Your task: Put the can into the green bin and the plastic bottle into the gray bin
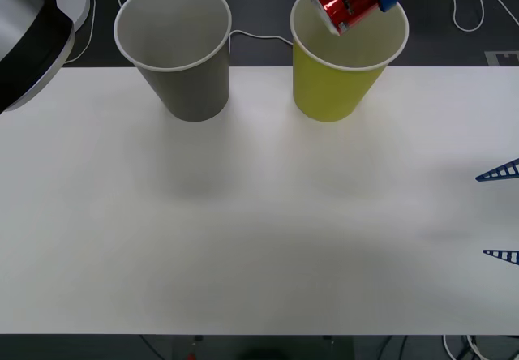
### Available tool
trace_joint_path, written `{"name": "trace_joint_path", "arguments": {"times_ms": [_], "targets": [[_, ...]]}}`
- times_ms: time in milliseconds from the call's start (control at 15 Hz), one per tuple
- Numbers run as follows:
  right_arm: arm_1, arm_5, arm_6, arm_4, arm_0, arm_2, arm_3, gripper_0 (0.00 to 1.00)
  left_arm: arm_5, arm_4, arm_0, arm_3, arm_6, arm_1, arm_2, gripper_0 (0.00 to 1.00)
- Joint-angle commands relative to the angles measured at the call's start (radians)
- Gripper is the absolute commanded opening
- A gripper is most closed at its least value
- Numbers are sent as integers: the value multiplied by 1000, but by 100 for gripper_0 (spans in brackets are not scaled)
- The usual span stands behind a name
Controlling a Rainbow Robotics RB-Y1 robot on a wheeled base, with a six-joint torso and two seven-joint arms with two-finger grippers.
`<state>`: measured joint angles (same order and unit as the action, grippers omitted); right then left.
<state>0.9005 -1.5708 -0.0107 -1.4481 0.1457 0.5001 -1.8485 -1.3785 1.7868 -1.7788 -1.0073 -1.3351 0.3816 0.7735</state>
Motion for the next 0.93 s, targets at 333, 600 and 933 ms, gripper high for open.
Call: {"name": "trace_joint_path", "arguments": {"times_ms": [333,600,933], "targets": [[0,0,0,0,0,0,0,100,256,-7,-34,269,-18,-96,96,0],[0,0,0,0,0,0,0,100,363,-7,-41,375,-50,-102,168,0],[0,0,0,0,0,0,0,100,368,-18,-41,383,-33,-105,170,0]]}}
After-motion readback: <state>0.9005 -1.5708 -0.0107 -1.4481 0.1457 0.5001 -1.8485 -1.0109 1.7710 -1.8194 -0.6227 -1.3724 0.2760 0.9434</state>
